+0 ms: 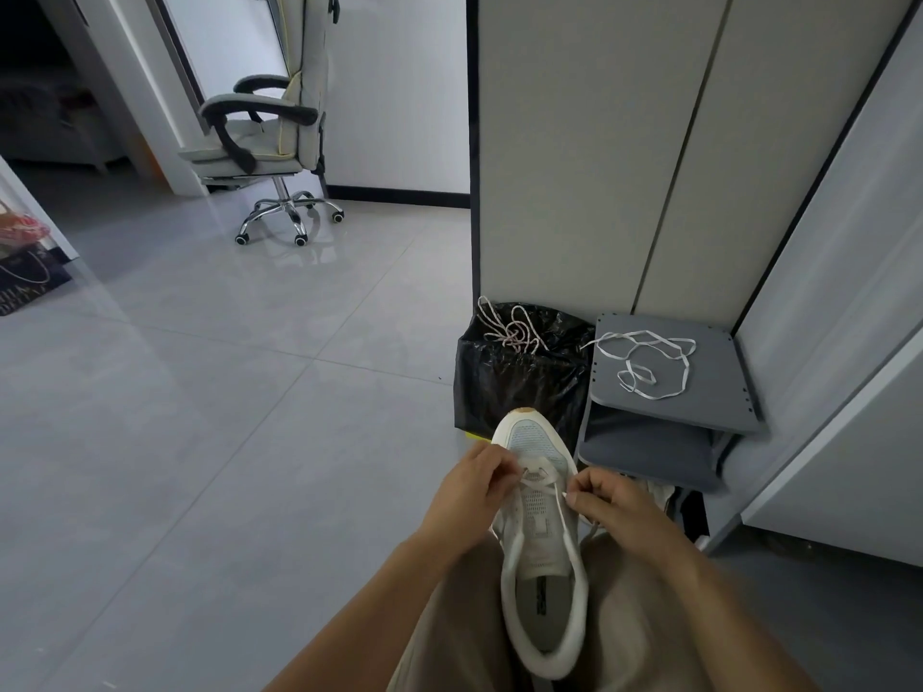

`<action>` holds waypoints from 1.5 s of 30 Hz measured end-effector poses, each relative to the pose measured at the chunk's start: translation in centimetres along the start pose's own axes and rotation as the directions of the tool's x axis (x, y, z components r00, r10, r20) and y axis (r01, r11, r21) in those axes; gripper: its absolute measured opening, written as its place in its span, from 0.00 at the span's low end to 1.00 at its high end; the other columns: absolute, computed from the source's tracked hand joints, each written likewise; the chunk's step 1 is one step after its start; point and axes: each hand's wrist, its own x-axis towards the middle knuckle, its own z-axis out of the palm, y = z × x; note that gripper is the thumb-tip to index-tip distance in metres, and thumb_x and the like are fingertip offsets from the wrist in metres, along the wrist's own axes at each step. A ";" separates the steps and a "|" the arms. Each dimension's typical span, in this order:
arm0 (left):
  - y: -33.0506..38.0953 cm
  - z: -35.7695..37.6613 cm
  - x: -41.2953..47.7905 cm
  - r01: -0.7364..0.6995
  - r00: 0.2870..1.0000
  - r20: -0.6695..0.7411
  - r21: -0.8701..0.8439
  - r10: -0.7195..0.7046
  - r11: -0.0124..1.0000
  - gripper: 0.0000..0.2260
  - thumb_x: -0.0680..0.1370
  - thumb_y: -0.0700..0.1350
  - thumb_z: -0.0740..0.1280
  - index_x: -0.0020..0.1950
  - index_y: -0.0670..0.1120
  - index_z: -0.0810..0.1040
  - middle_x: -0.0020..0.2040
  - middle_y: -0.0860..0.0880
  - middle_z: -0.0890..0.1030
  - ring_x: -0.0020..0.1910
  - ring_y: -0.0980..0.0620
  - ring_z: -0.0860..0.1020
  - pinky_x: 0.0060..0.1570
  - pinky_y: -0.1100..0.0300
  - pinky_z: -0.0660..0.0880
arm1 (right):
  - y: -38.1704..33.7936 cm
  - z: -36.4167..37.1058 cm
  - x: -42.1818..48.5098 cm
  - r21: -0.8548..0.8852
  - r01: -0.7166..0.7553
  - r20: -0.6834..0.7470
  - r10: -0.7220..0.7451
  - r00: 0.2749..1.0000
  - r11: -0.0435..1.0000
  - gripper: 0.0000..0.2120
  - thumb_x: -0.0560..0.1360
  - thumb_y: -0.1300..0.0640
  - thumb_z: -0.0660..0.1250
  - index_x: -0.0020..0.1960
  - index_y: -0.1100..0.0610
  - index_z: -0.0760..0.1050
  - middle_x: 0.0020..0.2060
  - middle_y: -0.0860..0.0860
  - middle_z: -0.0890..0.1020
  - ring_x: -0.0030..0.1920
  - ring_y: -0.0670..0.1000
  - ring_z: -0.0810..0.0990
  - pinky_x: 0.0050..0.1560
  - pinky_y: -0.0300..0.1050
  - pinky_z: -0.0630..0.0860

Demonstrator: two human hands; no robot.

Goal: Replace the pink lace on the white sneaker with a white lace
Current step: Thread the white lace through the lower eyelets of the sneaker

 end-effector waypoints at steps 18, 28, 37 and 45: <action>0.0 -2.6 -2.8 0.441 0.897 0.185 -0.343 -0.401 0.829 0.08 0.76 0.43 0.67 0.37 0.49 0.75 0.34 0.54 0.76 0.36 0.56 0.73 0.42 0.67 0.68 | -1.3 -3.6 -1.6 0.367 0.082 -0.008 -0.085 0.996 0.927 0.29 0.51 0.33 0.75 0.33 0.58 0.74 0.29 0.52 0.75 0.35 0.48 0.72 0.42 0.42 0.69; 5.2 -1.1 -1.1 -0.079 0.960 -0.270 -0.010 0.073 0.997 0.04 0.70 0.44 0.70 0.38 0.49 0.76 0.33 0.60 0.71 0.31 0.61 0.70 0.35 0.67 0.68 | -6.7 -2.5 -1.4 0.030 0.133 0.125 -0.136 0.983 0.991 0.05 0.74 0.58 0.67 0.43 0.58 0.80 0.29 0.47 0.78 0.32 0.42 0.73 0.38 0.35 0.70; 1.3 0.0 -3.2 0.248 0.881 -0.315 -0.328 -0.353 0.911 0.12 0.75 0.35 0.66 0.36 0.51 0.71 0.30 0.54 0.71 0.28 0.61 0.69 0.32 0.70 0.66 | -5.5 -7.6 -2.8 0.084 0.097 -0.108 -0.088 0.990 0.992 0.26 0.50 0.28 0.72 0.30 0.51 0.79 0.24 0.48 0.74 0.29 0.44 0.72 0.38 0.37 0.71; 1.1 -1.0 -3.4 0.342 0.930 -0.093 -0.143 -0.357 0.929 0.09 0.74 0.43 0.69 0.46 0.53 0.70 0.37 0.54 0.71 0.32 0.60 0.69 0.33 0.72 0.67 | -6.6 -6.5 -2.0 0.299 0.244 -0.255 -0.169 0.952 0.923 0.20 0.53 0.37 0.76 0.32 0.53 0.80 0.27 0.48 0.78 0.30 0.43 0.74 0.39 0.38 0.76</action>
